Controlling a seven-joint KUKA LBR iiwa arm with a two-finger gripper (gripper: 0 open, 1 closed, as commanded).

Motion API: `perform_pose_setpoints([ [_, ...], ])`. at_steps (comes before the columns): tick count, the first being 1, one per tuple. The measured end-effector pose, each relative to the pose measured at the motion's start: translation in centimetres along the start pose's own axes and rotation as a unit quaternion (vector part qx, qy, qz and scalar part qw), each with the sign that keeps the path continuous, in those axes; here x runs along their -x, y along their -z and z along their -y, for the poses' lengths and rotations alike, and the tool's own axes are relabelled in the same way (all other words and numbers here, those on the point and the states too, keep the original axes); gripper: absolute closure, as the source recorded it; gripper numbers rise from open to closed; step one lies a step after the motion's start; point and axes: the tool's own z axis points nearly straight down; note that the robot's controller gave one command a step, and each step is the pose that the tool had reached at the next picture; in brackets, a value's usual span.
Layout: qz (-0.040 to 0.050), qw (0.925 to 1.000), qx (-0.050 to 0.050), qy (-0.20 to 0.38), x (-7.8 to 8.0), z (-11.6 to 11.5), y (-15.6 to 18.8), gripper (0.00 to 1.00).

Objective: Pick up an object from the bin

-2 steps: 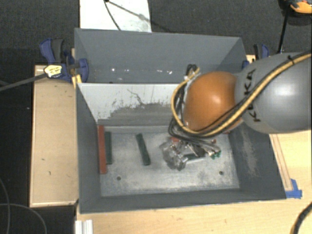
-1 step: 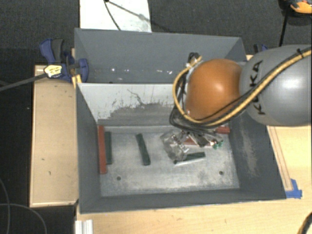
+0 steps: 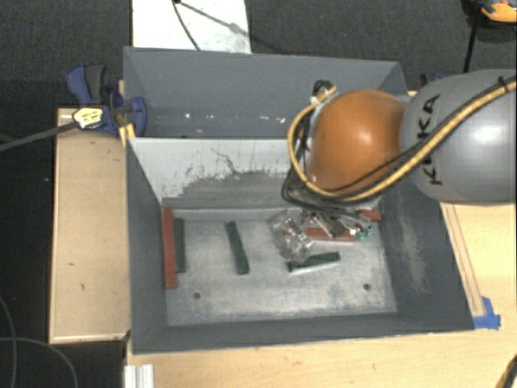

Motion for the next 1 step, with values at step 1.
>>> perform_pose_setpoints([
  [1, 0.001, 0.9993, -0.001, -0.037, 1.51, 4.32, -3.41, 0.0],
])
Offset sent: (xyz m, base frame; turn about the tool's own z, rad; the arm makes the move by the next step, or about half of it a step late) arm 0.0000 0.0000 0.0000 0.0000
